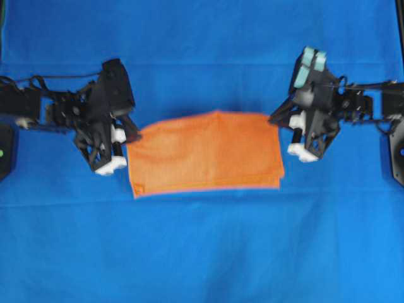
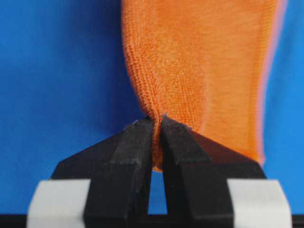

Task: Fold the orange towel.
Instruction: 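Lift the towel and swing the left gripper under the right gripper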

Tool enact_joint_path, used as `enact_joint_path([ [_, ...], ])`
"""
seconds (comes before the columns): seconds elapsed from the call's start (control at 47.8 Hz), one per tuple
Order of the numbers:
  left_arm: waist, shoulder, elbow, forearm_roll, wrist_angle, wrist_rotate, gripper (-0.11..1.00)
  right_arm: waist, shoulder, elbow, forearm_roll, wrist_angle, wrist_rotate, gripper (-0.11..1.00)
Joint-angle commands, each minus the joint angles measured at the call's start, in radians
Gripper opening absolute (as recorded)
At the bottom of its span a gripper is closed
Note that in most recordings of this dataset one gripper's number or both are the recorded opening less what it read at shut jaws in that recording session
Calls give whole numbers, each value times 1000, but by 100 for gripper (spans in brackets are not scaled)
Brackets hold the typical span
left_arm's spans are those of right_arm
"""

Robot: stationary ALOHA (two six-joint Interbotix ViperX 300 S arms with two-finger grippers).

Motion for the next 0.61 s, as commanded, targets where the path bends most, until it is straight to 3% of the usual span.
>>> enact_joint_path([
  [0.0,-2,-69,-37,3,21,2,1,3,-67,-29,-6,41,-2,3],
  [0.314,-2,-210,-51,6,14,26,1,3,-222,-14,-8,72,0,3],
  [0.586,-14,-216,-41,6,-52,44,1,-12,-209,-17,-57,38,3,3],
])
